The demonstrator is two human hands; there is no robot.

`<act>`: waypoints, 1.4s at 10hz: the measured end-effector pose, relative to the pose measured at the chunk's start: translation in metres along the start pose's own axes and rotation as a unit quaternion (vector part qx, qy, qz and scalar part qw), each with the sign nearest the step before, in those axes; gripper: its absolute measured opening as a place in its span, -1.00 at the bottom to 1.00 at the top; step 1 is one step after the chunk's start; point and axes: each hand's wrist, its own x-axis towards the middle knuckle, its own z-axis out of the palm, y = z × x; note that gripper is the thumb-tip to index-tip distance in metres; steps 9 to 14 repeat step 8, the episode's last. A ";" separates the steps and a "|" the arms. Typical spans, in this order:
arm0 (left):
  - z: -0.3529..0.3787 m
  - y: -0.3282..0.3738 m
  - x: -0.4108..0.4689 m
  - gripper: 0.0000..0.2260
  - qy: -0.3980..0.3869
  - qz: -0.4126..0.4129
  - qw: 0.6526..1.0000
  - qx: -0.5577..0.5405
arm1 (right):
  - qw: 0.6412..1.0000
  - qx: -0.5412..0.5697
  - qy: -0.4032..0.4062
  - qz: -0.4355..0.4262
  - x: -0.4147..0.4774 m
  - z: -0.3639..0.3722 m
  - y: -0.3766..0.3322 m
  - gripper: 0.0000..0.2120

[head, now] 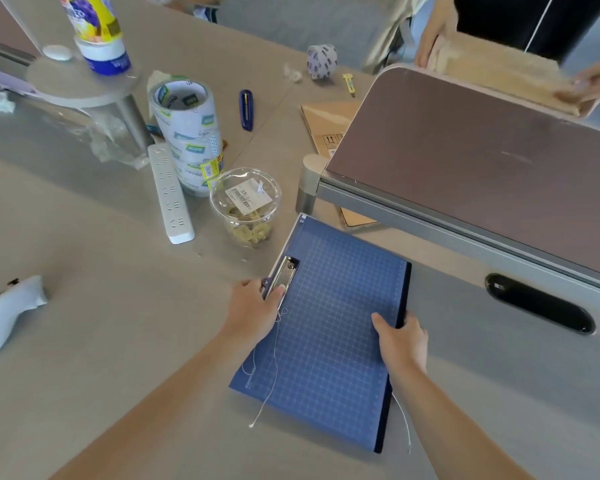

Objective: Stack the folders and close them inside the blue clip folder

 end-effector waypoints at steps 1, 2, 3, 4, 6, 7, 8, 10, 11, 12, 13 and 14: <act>-0.001 0.005 0.006 -0.79 0.002 0.006 1.000 0.006 | 1.000 -0.010 0.005 -0.001 0.008 0.003 -0.006 -0.32; 0.000 0.008 0.011 -0.79 0.008 0.015 1.000 0.006 | 1.000 -0.018 0.008 -0.008 0.016 0.006 -0.010 -0.30; 0.004 0.009 0.017 -0.79 0.012 0.003 1.000 0.012 | 1.000 -0.021 0.012 -0.014 0.018 0.008 -0.014 -0.32; 0.006 0.011 0.019 -0.73 0.005 -0.001 1.000 0.002 | 1.000 -0.022 0.013 -0.009 0.018 0.007 -0.016 -0.34; 0.005 0.011 0.020 -0.73 -0.002 0.003 1.000 -0.011 | 0.999 -0.033 0.012 -0.005 0.018 0.009 -0.016 -0.36; 0.003 0.016 0.019 -0.77 -0.012 0.001 1.000 -0.014 | 0.998 -0.062 0.013 0.003 0.018 0.008 -0.018 -0.42; -0.004 0.018 0.014 -0.62 0.000 -0.047 0.999 -0.004 | 0.997 -0.076 0.006 -0.005 0.011 -0.002 -0.022 -0.52; -0.004 0.018 0.014 -0.62 0.000 -0.047 0.999 -0.004 | 0.997 -0.076 0.006 -0.005 0.011 -0.002 -0.022 -0.52; -0.004 0.018 0.014 -0.62 0.000 -0.047 0.999 -0.004 | 0.997 -0.076 0.006 -0.005 0.011 -0.002 -0.022 -0.52; -0.004 0.018 0.014 -0.62 0.000 -0.047 0.999 -0.004 | 0.997 -0.076 0.006 -0.005 0.011 -0.002 -0.022 -0.52; -0.004 0.018 0.014 -0.62 0.000 -0.047 0.999 -0.004 | 0.997 -0.076 0.006 -0.005 0.011 -0.002 -0.022 -0.52; -0.004 0.018 0.014 -0.62 0.000 -0.047 0.999 -0.004 | 0.997 -0.076 0.006 -0.005 0.011 -0.002 -0.022 -0.52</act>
